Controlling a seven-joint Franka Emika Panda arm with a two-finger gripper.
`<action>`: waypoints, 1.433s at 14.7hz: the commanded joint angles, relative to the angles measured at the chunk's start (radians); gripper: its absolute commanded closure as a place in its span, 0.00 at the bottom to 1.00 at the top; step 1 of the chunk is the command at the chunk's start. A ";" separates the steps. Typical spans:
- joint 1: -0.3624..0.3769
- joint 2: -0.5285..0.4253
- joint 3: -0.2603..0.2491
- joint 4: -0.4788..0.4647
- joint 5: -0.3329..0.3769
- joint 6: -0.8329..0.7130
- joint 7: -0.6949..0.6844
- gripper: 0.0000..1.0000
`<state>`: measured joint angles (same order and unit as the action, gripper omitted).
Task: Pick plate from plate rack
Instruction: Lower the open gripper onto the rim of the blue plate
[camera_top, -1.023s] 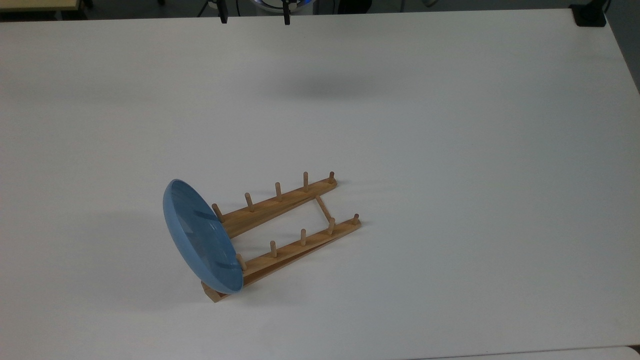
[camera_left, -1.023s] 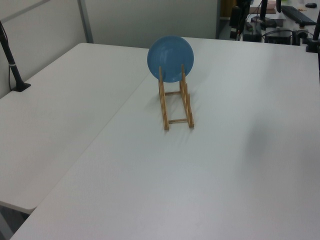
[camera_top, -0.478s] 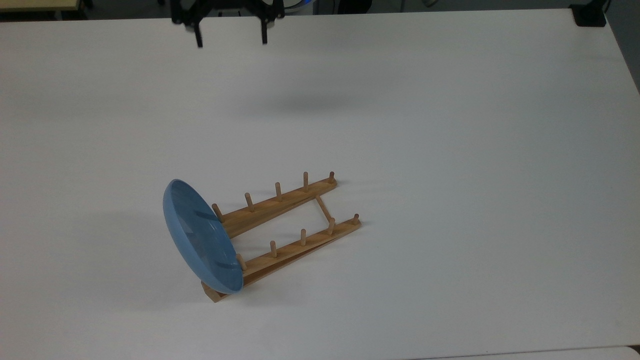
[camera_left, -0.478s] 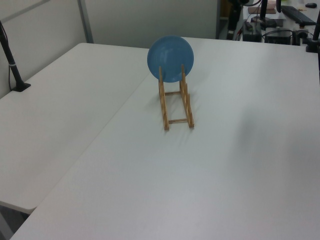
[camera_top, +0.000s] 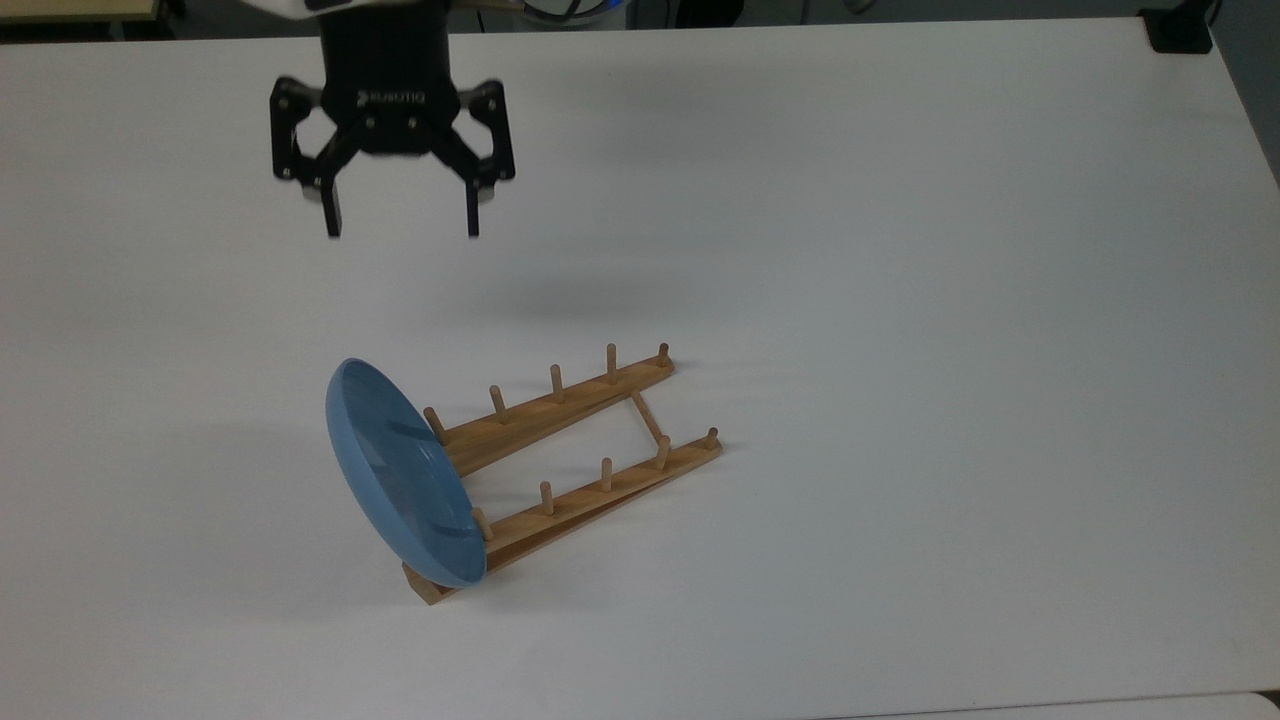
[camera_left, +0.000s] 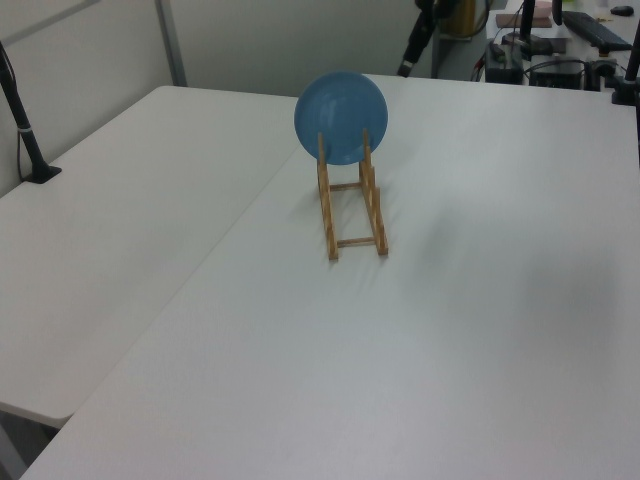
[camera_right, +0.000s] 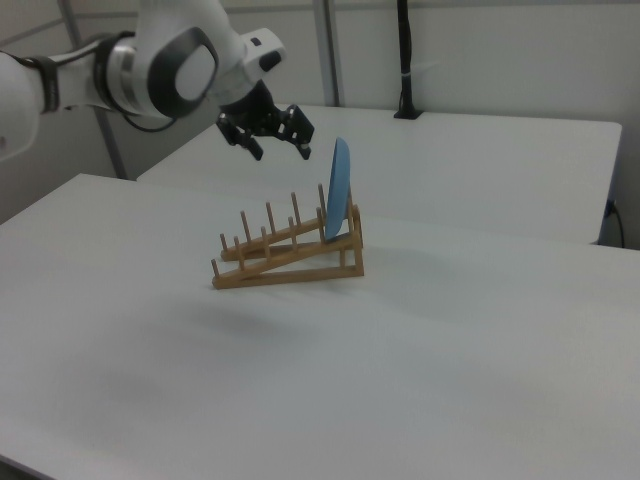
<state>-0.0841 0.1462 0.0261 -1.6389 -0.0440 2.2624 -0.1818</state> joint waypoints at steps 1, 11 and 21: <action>-0.014 0.068 -0.003 0.014 0.079 0.169 0.025 0.00; -0.031 0.219 -0.003 0.014 0.085 0.486 0.076 0.36; -0.051 0.217 -0.003 0.016 0.072 0.493 0.056 1.00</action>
<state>-0.1317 0.3673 0.0243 -1.6276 0.0224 2.7431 -0.0989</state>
